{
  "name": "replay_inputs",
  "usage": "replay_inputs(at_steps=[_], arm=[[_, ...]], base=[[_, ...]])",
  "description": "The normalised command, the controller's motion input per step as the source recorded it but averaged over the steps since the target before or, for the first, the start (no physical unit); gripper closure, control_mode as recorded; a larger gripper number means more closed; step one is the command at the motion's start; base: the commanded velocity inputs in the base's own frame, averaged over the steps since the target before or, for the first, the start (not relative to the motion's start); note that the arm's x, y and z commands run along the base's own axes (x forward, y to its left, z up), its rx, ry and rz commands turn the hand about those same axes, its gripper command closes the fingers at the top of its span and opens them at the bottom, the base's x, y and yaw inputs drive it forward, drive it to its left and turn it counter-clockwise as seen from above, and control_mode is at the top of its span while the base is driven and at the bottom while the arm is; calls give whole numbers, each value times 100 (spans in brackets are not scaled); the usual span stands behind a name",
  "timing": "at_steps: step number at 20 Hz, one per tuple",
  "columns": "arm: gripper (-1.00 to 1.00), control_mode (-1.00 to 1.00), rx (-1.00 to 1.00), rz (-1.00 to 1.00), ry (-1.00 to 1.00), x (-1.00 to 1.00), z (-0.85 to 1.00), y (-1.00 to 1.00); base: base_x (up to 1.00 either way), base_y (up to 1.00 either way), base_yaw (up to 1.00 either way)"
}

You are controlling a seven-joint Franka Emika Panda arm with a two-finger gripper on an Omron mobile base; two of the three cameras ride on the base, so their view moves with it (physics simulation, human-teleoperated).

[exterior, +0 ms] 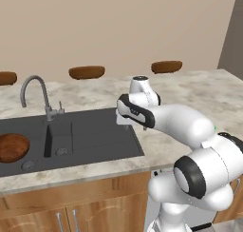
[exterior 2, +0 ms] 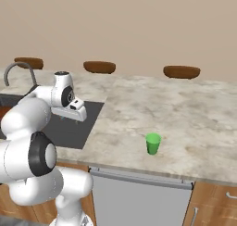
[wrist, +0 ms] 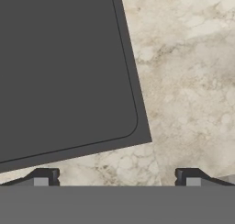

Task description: Remove the lemon wedge and lime from the sink. Then move the bowl and cup from the counter to the sink for washing.

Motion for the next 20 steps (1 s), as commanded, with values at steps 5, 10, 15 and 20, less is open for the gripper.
replay_inputs(at_steps=[5,10,15,20], arm=[[-100,100,0,0,0,0,0,0],[-100,100,0,0,0,0,0,0],[-100,100,0,0,0,0,0,0],[-100,100,0,0,0,0,0,0]], base=[[0,0,0],[0,0,0],[0,-17,1],[0,-37,0]])
